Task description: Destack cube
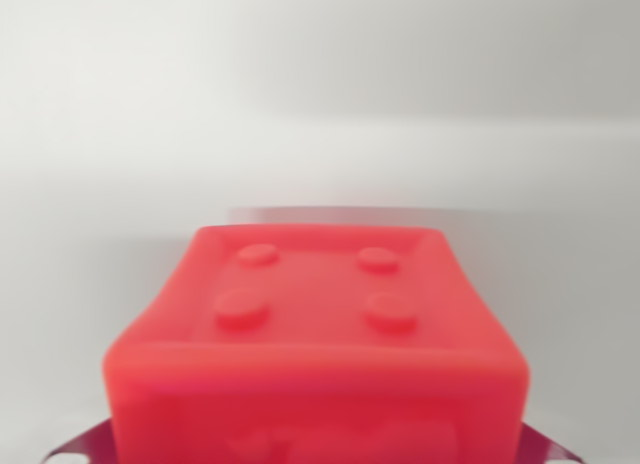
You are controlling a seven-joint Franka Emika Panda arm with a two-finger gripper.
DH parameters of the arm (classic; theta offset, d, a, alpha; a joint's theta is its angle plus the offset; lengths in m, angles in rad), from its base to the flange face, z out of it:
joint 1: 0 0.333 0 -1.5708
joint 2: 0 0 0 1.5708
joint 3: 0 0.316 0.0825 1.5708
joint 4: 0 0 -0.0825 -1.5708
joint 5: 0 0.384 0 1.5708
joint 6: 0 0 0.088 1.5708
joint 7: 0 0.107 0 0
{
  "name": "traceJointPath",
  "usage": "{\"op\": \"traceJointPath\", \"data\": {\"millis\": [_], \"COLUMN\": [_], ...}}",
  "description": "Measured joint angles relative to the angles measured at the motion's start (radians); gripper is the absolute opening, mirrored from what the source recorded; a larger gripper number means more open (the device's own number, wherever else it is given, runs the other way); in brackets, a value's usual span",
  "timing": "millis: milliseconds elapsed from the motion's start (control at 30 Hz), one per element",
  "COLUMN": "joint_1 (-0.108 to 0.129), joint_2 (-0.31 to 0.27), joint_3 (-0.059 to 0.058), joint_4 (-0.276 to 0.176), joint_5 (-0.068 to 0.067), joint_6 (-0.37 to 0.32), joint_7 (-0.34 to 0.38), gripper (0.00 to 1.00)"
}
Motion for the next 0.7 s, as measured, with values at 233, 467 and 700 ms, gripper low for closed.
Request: {"op": "traceJointPath", "data": {"millis": [233, 467, 700], "joint_1": [-0.015, -0.025, -0.026], "joint_2": [0.023, 0.036, 0.036], "joint_3": [0.016, 0.025, 0.026], "joint_4": [0.007, 0.011, 0.012], "joint_5": [0.004, 0.004, 0.004], "joint_6": [0.017, 0.026, 0.027], "joint_7": [-0.004, -0.005, -0.005], "gripper": [0.0, 0.0, 1.0]}}
